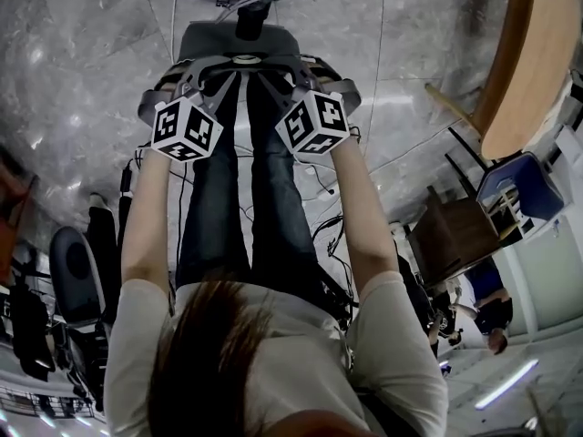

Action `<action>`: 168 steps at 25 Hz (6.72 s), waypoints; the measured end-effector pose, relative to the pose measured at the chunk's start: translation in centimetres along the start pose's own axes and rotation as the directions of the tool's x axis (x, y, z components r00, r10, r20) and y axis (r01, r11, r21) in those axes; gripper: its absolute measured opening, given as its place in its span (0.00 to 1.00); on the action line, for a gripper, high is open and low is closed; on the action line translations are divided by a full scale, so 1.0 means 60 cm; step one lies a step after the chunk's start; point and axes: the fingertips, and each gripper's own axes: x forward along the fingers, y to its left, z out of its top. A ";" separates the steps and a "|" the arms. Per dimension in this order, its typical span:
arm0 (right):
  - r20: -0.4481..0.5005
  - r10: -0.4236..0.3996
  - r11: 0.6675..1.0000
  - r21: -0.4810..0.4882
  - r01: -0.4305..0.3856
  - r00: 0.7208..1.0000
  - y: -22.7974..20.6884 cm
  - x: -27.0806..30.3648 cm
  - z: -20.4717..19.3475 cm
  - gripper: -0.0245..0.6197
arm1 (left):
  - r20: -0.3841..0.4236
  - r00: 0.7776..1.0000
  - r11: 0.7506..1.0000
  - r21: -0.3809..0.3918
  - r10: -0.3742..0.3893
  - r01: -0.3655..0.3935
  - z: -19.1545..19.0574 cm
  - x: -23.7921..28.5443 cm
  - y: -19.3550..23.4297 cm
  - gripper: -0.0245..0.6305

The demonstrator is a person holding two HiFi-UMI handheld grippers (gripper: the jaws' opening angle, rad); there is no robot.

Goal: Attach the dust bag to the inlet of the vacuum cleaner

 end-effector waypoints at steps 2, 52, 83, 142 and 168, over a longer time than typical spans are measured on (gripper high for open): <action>-0.001 0.001 1.000 0.012 -0.001 1.000 -0.004 0.016 -0.011 0.09 | -0.010 1.000 1.000 0.004 -0.003 0.003 -0.011 0.015 0.004 0.12; -0.045 -0.045 0.993 0.109 0.050 0.998 -0.067 0.076 -0.049 0.09 | -0.061 0.998 0.997 -0.064 0.028 -0.032 -0.039 0.086 0.062 0.12; -0.086 -0.058 0.991 0.115 0.068 0.995 -0.094 0.085 -0.053 0.10 | -0.095 0.989 0.992 -0.056 0.110 -0.115 -0.034 0.098 0.092 0.15; -0.100 0.044 0.999 0.008 -0.044 0.994 -0.128 0.089 -0.054 0.12 | -0.041 0.995 0.978 -0.183 0.094 -0.100 -0.025 0.108 0.110 0.16; -0.082 -0.052 0.993 0.103 0.060 0.995 -0.130 0.077 -0.065 0.13 | -0.147 0.989 0.996 0.087 -0.022 0.035 -0.005 0.117 0.106 0.16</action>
